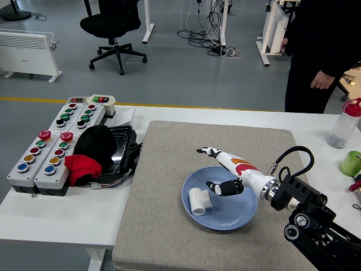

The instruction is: Pick pipe place plate twice

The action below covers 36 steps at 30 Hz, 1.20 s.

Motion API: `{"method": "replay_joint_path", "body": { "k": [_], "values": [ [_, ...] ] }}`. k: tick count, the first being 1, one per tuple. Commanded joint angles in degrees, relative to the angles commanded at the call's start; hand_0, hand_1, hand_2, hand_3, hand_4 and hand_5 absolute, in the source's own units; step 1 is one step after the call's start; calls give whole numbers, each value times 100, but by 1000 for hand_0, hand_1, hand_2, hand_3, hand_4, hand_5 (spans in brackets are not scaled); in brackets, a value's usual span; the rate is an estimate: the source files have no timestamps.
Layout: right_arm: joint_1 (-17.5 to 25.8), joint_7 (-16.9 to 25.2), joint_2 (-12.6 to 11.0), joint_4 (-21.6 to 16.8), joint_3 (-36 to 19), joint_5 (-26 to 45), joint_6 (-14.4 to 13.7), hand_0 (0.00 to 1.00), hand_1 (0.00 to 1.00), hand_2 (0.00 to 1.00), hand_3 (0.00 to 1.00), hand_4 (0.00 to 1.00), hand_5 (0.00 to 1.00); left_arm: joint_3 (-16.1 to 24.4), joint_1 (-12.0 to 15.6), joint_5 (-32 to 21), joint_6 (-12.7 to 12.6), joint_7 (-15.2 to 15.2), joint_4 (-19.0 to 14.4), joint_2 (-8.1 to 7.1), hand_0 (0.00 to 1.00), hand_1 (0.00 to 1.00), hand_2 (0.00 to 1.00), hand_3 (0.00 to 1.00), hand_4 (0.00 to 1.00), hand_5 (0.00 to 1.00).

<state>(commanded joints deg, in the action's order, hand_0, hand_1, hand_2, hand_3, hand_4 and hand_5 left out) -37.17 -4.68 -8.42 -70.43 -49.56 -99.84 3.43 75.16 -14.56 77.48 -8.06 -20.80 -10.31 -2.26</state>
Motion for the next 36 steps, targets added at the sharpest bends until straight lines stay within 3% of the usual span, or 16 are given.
{"method": "replay_joint_path", "body": {
  "k": [5,9,12,14,19,21,36],
  "values": [
    [152,-142,-236,-74,-575,-86,168,981,911,998,932,677,315,-4,-17,-22,-9,7,0,-11,721,746,704,649,398,998],
    [364,-510,-506,-129,-1020,-214,630,981,911,998,932,677,315,-15,-42,-41,-16,9,0,-23,721,746,704,649,398,998],
    [399,-586,-540,-134,-1082,-231,726,975,912,998,929,696,342,-10,-44,-35,-16,8,0,-23,721,746,703,649,398,998],
    [694,-719,-715,-157,-1382,-237,851,975,912,998,929,696,342,-31,-58,-60,-24,9,0,-30,721,746,703,649,398,998],
    [897,-727,-806,-180,-1559,-273,864,976,913,998,931,694,341,-19,-67,-49,-29,8,0,-32,721,746,704,650,398,998],
    [1226,-719,-1005,-234,-1667,-389,940,976,913,998,931,694,341,-26,-86,-55,-23,15,0,-29,721,746,704,650,398,998],
    [1568,-691,-1146,-82,-1821,-487,922,958,916,998,944,707,342,-51,-93,-91,-26,28,0,-17,720,745,704,649,398,998]
  ]
}}
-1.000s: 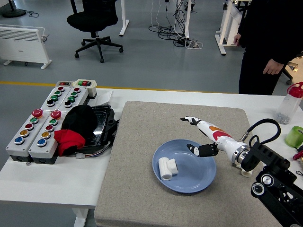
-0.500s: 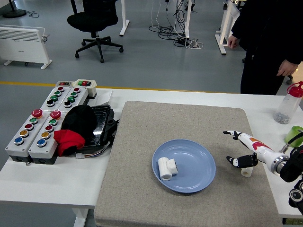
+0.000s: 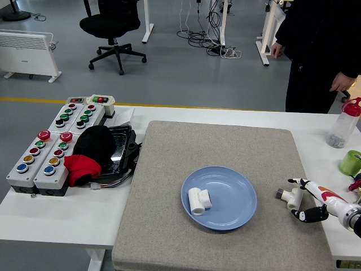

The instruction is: Pick pipe place plate twice

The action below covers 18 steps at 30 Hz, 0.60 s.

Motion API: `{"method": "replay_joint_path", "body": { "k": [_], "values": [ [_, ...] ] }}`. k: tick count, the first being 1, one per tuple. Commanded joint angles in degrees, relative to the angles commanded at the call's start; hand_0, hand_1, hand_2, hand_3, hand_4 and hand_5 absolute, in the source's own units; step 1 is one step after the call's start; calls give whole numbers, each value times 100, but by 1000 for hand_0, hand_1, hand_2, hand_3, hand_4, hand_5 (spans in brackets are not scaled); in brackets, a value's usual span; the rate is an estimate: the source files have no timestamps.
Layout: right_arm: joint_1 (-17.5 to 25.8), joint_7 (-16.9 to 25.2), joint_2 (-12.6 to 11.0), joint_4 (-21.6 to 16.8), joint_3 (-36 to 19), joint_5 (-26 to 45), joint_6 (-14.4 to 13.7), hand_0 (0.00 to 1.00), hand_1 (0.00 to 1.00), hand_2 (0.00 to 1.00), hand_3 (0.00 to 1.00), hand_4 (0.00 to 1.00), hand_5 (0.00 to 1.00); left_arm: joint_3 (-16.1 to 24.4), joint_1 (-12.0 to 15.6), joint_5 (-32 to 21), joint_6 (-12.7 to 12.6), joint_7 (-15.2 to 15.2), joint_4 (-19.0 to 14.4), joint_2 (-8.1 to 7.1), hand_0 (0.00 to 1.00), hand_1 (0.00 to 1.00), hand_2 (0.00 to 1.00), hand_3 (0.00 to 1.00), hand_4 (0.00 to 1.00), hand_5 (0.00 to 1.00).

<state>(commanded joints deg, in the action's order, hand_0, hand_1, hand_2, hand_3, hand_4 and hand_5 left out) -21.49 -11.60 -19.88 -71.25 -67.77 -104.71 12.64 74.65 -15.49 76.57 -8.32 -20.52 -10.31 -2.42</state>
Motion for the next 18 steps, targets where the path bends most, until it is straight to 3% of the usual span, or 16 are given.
{"method": "replay_joint_path", "body": {
  "k": [3,4,9,10,15,16,18],
  "values": [
    [22,66,6,59,17,-12,-67,958,916,998,944,707,342,0,-3,5,3,-1,0,2,720,745,704,649,398,998],
    [34,105,11,81,30,-17,-109,830,817,947,881,728,353,5,-5,10,5,-2,0,3,721,744,704,649,398,998],
    [49,163,36,93,44,-9,-200,830,817,947,881,728,353,3,-7,7,9,-1,0,3,721,744,704,649,398,998],
    [44,171,41,102,53,-4,-214,727,760,887,853,732,351,2,-7,6,10,-1,0,3,721,744,702,649,398,998],
    [40,215,59,158,97,0,-314,727,760,887,853,732,351,7,-5,12,12,-3,0,3,721,744,702,649,398,998],
    [40,219,60,161,101,0,-323,631,699,796,819,726,348,7,-5,13,12,-3,0,3,721,744,702,648,397,998],
    [35,257,67,183,127,-5,-388,631,699,796,819,726,348,11,-3,16,12,-4,0,2,721,744,702,648,397,998]
  ]
}}
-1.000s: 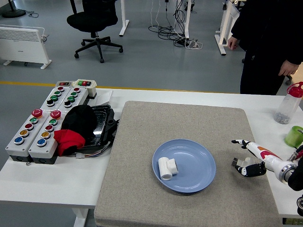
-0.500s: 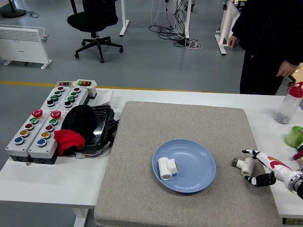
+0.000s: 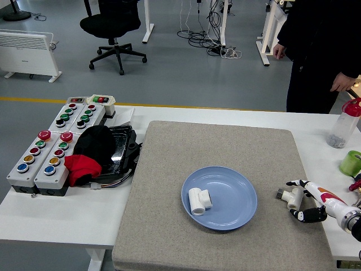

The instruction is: Pick pipe place plate twice

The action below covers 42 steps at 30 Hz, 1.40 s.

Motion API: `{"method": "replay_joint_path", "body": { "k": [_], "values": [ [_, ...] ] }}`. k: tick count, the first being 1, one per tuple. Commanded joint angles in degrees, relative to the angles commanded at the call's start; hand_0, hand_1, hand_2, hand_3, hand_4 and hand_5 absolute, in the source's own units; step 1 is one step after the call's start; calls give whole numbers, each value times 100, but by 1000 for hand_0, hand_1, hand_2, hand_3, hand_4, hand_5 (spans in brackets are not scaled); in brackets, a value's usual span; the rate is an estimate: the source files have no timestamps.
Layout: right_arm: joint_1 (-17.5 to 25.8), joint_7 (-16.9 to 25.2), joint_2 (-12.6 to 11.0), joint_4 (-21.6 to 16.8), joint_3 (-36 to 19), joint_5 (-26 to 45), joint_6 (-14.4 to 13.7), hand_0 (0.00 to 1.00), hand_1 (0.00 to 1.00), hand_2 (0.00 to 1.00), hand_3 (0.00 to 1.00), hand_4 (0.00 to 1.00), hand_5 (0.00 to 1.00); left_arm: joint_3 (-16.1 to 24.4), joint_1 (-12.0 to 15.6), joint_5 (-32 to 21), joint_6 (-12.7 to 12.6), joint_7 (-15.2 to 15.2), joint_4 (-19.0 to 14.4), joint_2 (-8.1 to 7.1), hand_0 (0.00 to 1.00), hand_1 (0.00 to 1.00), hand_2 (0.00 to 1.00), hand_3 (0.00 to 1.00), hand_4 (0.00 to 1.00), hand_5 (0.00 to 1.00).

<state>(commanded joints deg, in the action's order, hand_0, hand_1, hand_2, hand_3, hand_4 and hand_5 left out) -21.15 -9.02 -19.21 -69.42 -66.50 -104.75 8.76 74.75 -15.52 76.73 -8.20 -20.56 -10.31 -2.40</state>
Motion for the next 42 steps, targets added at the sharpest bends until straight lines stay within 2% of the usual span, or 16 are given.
{"method": "replay_joint_path", "body": {
  "k": [3,4,9,10,15,16,21,22,27,29,36,42],
  "values": [
    [-12,31,10,31,26,-4,-71,631,699,796,819,726,348,3,1,6,2,-1,0,0,721,744,702,648,397,998],
    [-17,47,14,46,36,-5,-108,539,640,717,794,721,340,11,3,15,2,-3,0,1,722,744,702,648,396,998],
    [-36,125,22,134,88,37,-195,539,640,717,794,721,340,12,10,21,5,-7,0,3,722,744,702,648,396,998],
    [-36,126,22,136,89,38,-198,463,586,658,778,712,329,12,11,21,5,-7,0,3,721,744,702,648,396,998],
    [-27,194,23,165,112,55,-278,463,586,658,778,712,329,22,30,42,10,-9,0,10,721,744,702,648,396,998],
    [-25,210,22,159,117,62,-303,391,534,617,767,716,326,19,36,45,13,-9,0,11,721,743,702,648,395,998],
    [-17,266,19,141,135,115,-383,391,534,617,767,716,326,22,52,61,19,-11,0,15,721,743,702,648,395,998],
    [-13,283,18,136,140,126,-401,346,504,605,761,709,314,24,58,65,20,-12,0,15,721,744,702,648,396,998],
    [6,323,14,116,143,142,-435,346,504,605,761,709,314,25,73,71,25,-14,0,18,721,744,702,648,396,998],
    [13,332,12,103,140,143,-444,313,475,593,754,690,292,27,76,74,27,-15,0,19,721,744,704,648,396,998],
    [17,378,-10,-128,66,138,-520,309,473,590,752,688,286,28,71,74,31,-11,0,12,721,743,704,648,396,998],
    [-36,395,-2,-540,107,173,-580,309,471,588,751,680,277,36,40,61,32,-11,0,6,721,743,704,649,396,998]
  ]
}}
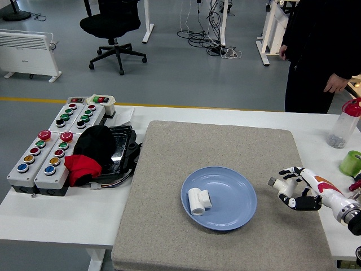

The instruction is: Pick pipe place plate twice

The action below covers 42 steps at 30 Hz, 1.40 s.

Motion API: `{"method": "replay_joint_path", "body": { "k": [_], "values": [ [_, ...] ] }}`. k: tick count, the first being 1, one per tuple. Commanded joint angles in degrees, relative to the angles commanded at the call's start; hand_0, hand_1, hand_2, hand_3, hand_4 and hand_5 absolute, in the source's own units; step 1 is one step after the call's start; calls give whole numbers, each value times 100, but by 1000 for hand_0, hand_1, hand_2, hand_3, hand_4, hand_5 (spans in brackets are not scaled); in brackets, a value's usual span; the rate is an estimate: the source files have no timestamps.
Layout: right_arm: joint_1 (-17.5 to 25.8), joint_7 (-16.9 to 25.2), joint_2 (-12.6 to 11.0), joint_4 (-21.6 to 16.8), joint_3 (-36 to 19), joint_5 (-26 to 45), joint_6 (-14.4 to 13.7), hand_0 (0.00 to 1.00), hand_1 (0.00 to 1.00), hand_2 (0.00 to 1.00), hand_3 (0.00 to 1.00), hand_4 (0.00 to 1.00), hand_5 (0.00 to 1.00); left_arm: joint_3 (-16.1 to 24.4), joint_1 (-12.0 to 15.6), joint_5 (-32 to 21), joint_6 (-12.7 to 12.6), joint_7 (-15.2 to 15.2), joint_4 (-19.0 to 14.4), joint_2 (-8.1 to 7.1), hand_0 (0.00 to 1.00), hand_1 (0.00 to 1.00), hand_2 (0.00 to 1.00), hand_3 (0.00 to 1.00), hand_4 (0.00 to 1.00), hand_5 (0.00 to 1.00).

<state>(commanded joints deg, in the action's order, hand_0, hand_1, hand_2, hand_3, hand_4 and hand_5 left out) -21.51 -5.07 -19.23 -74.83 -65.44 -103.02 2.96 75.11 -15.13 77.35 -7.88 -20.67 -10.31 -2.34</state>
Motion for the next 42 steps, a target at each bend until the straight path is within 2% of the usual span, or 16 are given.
{"method": "replay_joint_path", "body": {
  "k": [7,16,17,21,22,27,28,39,42],
  "values": [
    [-151,5,96,-387,386,83,-36,318,483,594,748,681,276,11,-17,5,7,-3,0,-1,721,744,704,649,397,998],
    [-421,-29,285,-477,1151,161,-23,334,496,597,746,681,273,13,-26,-4,12,-5,0,-4,721,742,704,648,396,998],
    [-447,-33,302,-462,1220,149,-31,578,654,729,778,684,278,16,-27,0,13,-6,0,-5,721,742,704,648,396,998],
    [-518,-80,366,-341,1367,48,-4,578,654,729,778,684,278,16,-27,-10,9,-7,0,-14,721,742,704,648,396,998],
    [-522,-86,371,-330,1371,36,3,895,850,964,890,695,284,16,-27,-11,9,-7,0,-14,720,742,703,648,396,998],
    [-530,-156,370,-287,1337,-53,90,895,850,964,890,695,284,24,-23,0,4,-11,0,-23,720,742,703,648,396,998],
    [-530,-165,369,-286,1331,-62,95,992,927,998,988,715,285,26,-22,3,4,-12,0,-23,720,743,703,648,396,998],
    [-506,-160,371,-310,1241,-59,45,998,933,998,998,722,286,30,-30,20,6,-14,0,-22,721,744,702,648,396,998],
    [-492,-80,373,-325,1164,21,-91,998,933,998,998,723,289,33,-31,26,8,-12,0,-19,721,744,702,647,395,998]
  ]
}}
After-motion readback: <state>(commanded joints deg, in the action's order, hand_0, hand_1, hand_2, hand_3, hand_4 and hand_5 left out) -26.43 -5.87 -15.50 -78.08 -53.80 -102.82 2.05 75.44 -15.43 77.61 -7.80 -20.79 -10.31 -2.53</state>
